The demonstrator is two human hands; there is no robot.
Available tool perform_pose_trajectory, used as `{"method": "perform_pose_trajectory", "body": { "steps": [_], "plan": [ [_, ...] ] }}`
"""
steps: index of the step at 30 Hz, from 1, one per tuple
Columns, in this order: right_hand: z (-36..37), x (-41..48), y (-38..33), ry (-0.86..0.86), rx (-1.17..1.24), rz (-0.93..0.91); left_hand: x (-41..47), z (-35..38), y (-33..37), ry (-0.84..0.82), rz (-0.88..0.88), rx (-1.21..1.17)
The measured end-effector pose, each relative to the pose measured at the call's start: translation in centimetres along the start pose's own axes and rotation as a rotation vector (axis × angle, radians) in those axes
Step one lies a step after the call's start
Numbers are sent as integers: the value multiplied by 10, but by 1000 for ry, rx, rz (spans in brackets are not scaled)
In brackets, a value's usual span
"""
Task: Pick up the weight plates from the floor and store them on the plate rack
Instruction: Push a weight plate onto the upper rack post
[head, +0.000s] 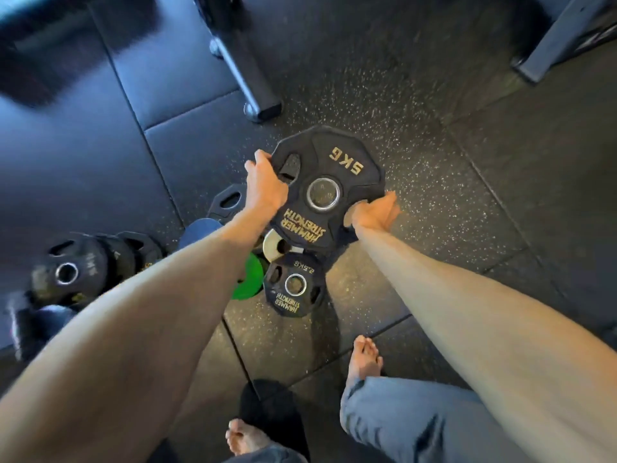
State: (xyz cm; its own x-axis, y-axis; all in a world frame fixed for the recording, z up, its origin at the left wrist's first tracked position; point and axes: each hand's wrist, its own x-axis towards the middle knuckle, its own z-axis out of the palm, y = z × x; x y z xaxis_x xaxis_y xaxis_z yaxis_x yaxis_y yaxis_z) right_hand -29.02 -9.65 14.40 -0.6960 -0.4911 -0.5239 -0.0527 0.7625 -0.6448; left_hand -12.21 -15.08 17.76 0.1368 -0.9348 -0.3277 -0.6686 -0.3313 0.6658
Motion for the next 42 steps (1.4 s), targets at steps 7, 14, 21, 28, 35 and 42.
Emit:
{"method": "perform_pose_trajectory", "body": {
  "steps": [7, 14, 21, 28, 35, 42],
  "plan": [
    [-123, -93, -164, -87, 41, -102, -64, -146, 157, 61, -52, -20],
    [-242, -136, -332, -222, 10, -329, -80, -262, 321, 129, -62, -74],
    [-302, -119, -471, -251, 19, -531, -32, -319, 426, 211, 91, -98],
    [-292, -55, -610, -229, 119, -629, 66, -344, 515, 398, 261, -191],
    [-260, 14, -755, -243, 128, -767, 184, -378, 598, 495, 270, -296],
    [-205, 89, -877, -335, 284, -782, 302, -395, 659, 600, 238, -369]
  ]
}}
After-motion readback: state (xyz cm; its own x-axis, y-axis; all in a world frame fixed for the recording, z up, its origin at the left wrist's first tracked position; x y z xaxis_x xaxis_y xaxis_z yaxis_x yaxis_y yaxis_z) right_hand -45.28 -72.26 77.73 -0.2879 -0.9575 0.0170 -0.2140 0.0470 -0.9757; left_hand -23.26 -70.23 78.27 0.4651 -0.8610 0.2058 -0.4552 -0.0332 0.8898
